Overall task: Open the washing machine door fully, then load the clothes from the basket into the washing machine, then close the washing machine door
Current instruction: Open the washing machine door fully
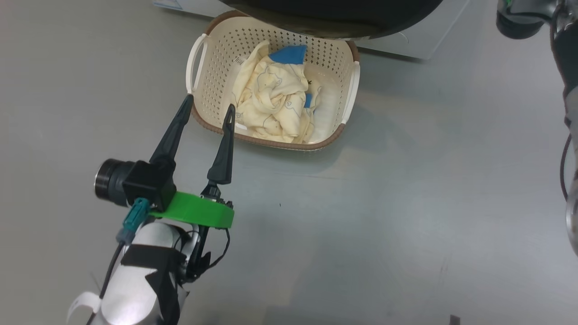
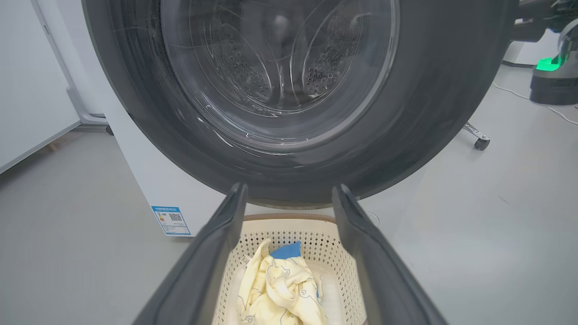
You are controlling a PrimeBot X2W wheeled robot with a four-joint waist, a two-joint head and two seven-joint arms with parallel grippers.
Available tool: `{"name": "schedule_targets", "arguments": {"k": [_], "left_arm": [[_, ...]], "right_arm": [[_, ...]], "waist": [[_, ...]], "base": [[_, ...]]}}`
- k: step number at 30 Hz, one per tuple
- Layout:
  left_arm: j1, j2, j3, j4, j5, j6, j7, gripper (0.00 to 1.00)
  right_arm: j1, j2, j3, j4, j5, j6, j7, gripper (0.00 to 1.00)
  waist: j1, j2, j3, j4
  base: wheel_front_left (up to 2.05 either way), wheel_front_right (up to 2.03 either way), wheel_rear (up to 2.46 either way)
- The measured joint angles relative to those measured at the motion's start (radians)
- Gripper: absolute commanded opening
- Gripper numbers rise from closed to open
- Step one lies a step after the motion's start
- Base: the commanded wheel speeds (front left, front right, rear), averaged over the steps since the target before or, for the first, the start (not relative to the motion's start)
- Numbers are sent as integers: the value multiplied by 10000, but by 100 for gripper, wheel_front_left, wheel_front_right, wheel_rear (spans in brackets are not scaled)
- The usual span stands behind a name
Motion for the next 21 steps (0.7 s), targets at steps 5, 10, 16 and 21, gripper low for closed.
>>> {"name": "schedule_targets", "arguments": {"k": [5, 10, 16, 21], "left_arm": [[13, 0, 63, 73, 19, -2, 0, 100], [33, 0, 86, 107, 29, -4, 0, 100], [46, 0, 111, 215, 31, -6, 0, 100], [102, 0, 127, 370, 29, -2, 0, 100]], "right_arm": [[612, 113, 211, -581, 483, 0, 834, 0], [1229, 163, 610, -1145, 1108, 0, 1390, 0], [1948, 169, 1243, -1873, 2019, 0, 1900, 0], [2583, 184, 1912, -2581, 2740, 0, 2075, 0]], "waist": [[0, 0, -140, -120], [0, 0, -270, -212], [0, 0, -444, -263], [0, 0, -640, -304]], "base": [[0, 0, 0], [0, 0, 0], [0, 0, 0], [0, 0, 0]]}}
